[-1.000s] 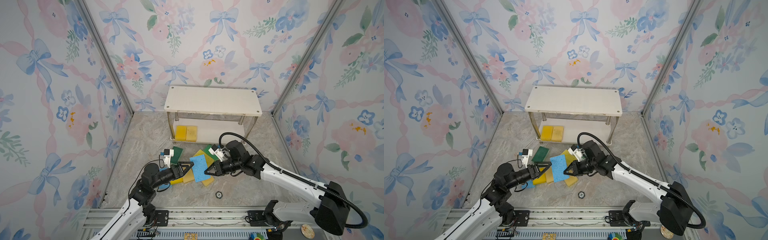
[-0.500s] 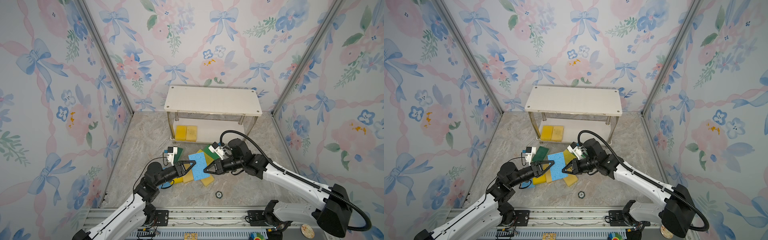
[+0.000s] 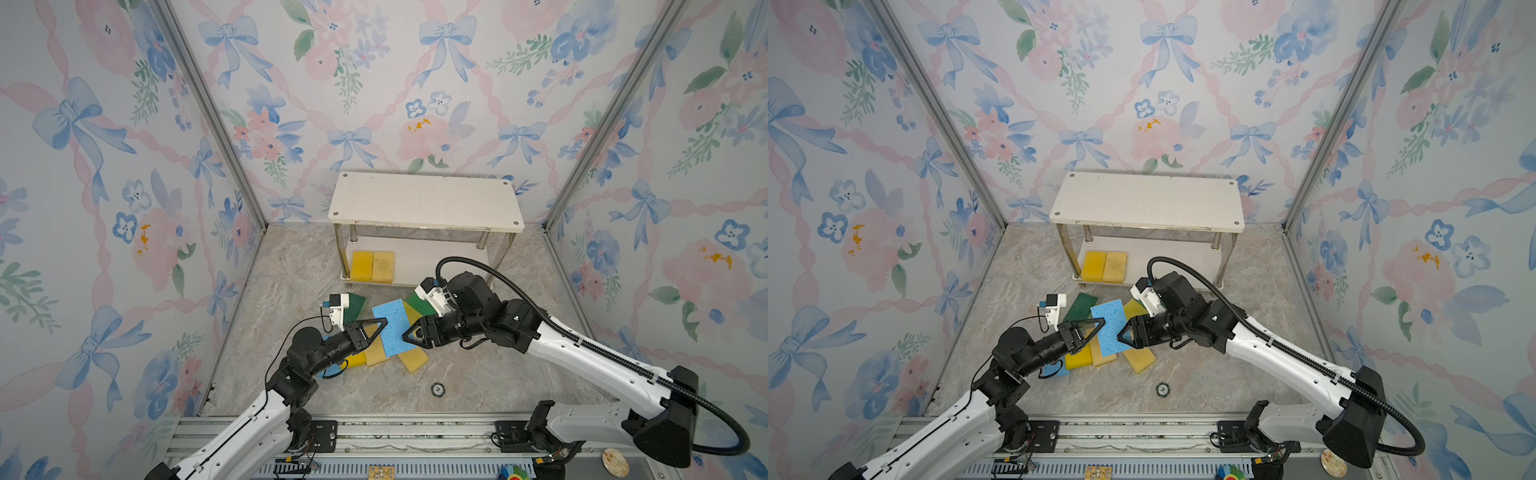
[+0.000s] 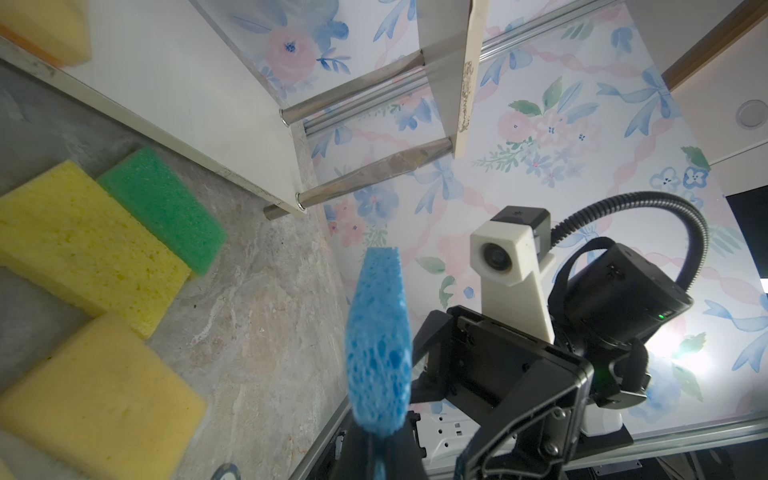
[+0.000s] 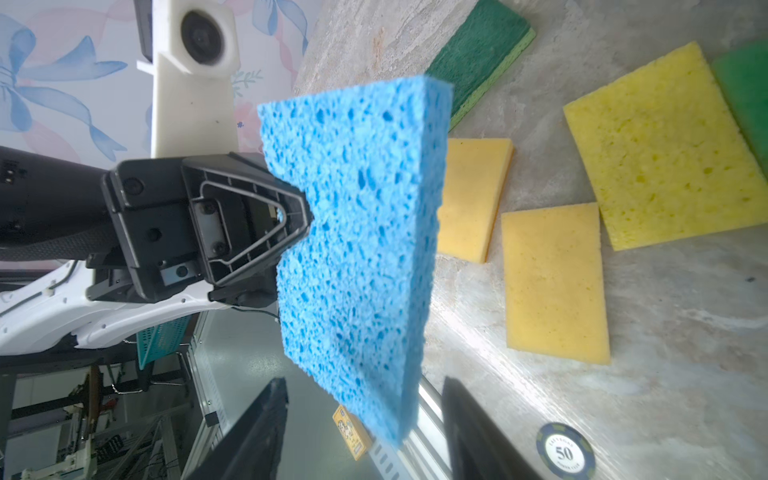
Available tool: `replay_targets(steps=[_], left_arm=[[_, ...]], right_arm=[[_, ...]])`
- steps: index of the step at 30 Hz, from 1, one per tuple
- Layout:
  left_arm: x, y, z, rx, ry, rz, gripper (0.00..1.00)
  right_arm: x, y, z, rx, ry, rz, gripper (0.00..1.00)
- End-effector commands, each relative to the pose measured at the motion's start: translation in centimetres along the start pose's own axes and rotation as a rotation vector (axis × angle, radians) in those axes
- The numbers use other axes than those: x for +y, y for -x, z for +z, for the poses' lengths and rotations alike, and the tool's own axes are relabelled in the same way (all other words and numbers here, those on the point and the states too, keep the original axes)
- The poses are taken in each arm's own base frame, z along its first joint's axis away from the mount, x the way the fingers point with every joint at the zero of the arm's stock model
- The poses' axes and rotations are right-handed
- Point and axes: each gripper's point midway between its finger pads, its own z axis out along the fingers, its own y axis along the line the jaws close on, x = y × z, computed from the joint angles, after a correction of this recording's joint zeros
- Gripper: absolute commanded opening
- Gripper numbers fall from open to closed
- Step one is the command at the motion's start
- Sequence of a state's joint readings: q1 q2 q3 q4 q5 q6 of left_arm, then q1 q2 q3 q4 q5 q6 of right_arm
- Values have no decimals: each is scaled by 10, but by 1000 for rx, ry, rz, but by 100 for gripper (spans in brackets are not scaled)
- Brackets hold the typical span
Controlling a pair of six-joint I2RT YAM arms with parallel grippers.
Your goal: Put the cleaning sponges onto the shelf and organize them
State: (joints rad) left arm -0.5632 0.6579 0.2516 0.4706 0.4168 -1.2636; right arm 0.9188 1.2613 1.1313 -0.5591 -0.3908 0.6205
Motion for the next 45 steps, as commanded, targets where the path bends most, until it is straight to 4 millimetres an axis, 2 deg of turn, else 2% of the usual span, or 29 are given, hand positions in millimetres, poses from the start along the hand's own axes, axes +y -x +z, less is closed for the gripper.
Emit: replay_targets(steps=[1,5,14,24,34,39,43,45], left_arm=[[1,5,-1,-39,0,-9,0],[-1,6,-1,-38,-6,-13,0],[-2,4,-4,-38,-16,-22,0],[-2,4,-4,-37,-16,-20,0],[0,4,-3,-34,-10,-13,0],[2,3,-2,-31,-2,-13,0],[3,3,-1,-28,-1,-9,0],[4,2,-1,-23,2,-7,4]], right_arm=[[-15,-11,3,20,-89,-6,62],[-19,-11,2,4,-97,1,60],[-8,-6,8,-16,-28,32,53],[-2,-6,7,-16,6,46,38],[1,-9,11,7,22,49,28],[3,-9,12,10,24,46,17],[3,-7,11,-3,23,48,11],[0,-5,11,-14,15,61,10]])
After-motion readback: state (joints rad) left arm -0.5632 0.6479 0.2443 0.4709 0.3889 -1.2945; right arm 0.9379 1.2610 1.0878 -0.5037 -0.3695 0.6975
